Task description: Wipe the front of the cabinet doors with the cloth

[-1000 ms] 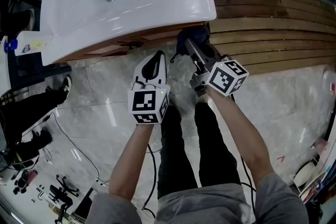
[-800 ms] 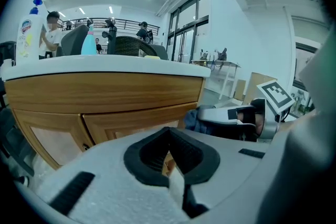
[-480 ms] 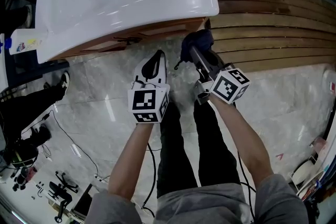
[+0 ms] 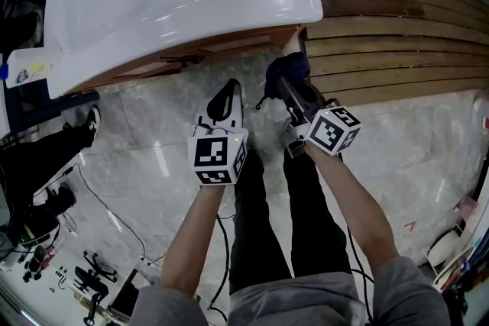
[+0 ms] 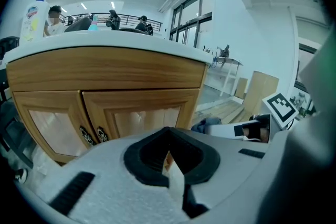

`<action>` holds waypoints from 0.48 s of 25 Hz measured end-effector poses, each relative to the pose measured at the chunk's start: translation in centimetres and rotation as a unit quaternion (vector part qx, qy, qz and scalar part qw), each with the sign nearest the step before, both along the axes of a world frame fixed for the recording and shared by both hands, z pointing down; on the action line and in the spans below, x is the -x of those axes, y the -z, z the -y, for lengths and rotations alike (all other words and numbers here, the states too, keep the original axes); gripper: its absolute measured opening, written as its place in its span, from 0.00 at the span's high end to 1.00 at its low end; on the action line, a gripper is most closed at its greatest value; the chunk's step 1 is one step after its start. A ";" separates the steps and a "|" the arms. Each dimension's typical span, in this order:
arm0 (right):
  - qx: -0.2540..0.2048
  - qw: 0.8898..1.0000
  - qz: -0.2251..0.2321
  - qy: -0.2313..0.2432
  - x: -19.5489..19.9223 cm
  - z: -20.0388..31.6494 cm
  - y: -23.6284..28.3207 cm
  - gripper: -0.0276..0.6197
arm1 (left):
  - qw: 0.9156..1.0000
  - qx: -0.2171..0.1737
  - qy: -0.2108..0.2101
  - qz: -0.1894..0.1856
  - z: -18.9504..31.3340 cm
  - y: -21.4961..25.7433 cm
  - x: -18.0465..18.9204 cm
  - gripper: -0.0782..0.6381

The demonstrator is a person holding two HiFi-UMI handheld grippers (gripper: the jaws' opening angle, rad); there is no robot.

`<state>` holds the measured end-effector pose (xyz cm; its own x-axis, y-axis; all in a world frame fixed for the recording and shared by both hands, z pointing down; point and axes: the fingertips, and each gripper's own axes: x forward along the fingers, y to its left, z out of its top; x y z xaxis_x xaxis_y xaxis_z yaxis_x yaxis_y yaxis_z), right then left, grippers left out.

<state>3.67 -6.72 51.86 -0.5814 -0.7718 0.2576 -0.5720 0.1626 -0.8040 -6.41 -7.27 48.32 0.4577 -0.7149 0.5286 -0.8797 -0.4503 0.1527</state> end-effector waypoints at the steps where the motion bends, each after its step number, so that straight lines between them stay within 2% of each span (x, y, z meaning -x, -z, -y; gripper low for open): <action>1: 0.006 1.000 0.001 -0.001 0.2 -0.1 -0.8 0.90 | 1.000 0.001 -0.001 0.000 0.0 -0.3 0.1 0.88; 12: 0.060 0.997 0.015 -0.036 2.2 0.5 -9.2 0.90 | 0.999 0.024 -0.032 0.009 -0.3 -4.7 2.6 0.88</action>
<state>1.47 -7.22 61.03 -0.5349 -0.7762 0.3338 -0.5543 0.0243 -0.8319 -9.00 -6.95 53.06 0.4925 -0.6575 0.5703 -0.8517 -0.4990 0.1601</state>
